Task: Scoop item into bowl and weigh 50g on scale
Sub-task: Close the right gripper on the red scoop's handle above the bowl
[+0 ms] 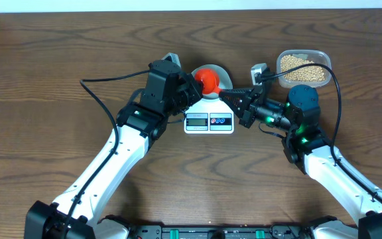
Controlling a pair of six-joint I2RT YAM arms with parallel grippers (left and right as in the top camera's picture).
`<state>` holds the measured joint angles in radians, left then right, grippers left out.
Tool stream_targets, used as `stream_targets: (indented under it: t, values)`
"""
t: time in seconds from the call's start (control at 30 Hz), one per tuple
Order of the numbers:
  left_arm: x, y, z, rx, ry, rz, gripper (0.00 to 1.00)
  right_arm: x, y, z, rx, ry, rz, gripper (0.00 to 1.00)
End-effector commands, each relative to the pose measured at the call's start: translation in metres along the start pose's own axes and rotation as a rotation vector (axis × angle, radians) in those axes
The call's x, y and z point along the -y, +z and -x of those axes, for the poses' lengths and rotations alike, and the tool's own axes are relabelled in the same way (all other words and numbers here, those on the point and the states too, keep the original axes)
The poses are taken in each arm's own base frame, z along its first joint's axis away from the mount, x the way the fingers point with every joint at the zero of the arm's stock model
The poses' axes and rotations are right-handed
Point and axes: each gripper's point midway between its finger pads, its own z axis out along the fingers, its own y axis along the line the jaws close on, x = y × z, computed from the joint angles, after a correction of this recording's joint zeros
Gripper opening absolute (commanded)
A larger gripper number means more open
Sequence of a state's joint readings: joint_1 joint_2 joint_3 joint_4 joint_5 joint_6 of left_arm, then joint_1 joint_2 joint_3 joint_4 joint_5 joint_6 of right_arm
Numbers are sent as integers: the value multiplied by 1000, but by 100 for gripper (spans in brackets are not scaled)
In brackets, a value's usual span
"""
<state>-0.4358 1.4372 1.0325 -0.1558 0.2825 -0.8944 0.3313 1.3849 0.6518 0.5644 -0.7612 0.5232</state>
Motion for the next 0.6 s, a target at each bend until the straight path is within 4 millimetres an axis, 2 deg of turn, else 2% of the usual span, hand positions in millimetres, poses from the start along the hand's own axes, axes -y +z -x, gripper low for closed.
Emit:
stream_targets:
  t: [0.0,0.33,0.57]
  values:
    - [0,1,-1,-1,-7,1,7,-4,2,7,12,-14,5,1]
    - [0,1,0,6,-6,5,7,3,2,11,34,-14,-33,1]
    - [-3,1,5,32,-7,22,8,11,1,11,35,-91,-72,1]
